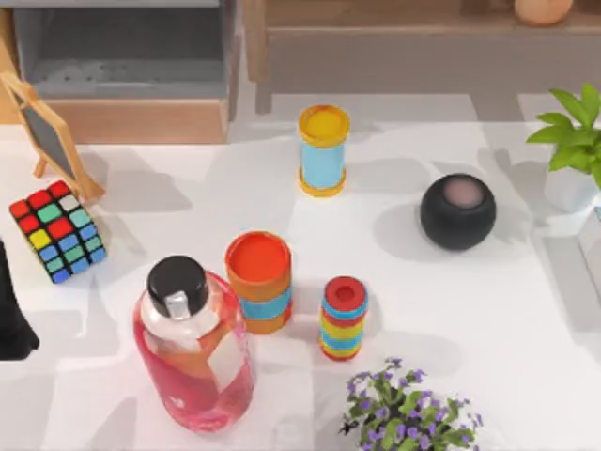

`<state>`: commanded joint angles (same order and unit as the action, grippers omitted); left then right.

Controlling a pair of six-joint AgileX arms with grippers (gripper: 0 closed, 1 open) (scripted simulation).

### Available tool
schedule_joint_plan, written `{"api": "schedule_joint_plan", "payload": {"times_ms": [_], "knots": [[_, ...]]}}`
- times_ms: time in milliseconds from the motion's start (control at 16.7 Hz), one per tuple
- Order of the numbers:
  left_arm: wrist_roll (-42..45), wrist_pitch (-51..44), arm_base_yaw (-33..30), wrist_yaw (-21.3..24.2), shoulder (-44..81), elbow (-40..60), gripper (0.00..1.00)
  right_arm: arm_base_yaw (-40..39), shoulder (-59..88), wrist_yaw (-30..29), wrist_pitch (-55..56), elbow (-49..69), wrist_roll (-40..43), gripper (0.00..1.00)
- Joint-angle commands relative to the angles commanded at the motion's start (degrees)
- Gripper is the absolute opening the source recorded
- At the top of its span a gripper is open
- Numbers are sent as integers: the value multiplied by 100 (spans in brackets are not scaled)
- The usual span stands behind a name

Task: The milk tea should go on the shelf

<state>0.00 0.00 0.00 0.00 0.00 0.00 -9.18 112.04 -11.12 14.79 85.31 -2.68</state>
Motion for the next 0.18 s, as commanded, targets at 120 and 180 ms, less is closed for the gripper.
{"api": "schedule_joint_plan", "payload": {"times_ms": [120, 180], "knots": [[0, 0, 0, 0, 0, 0, 100, 0, 0, 0, 0, 0, 0, 100], [0, 0, 0, 0, 0, 0, 100, 0, 0, 0, 0, 0, 0, 100]]}}
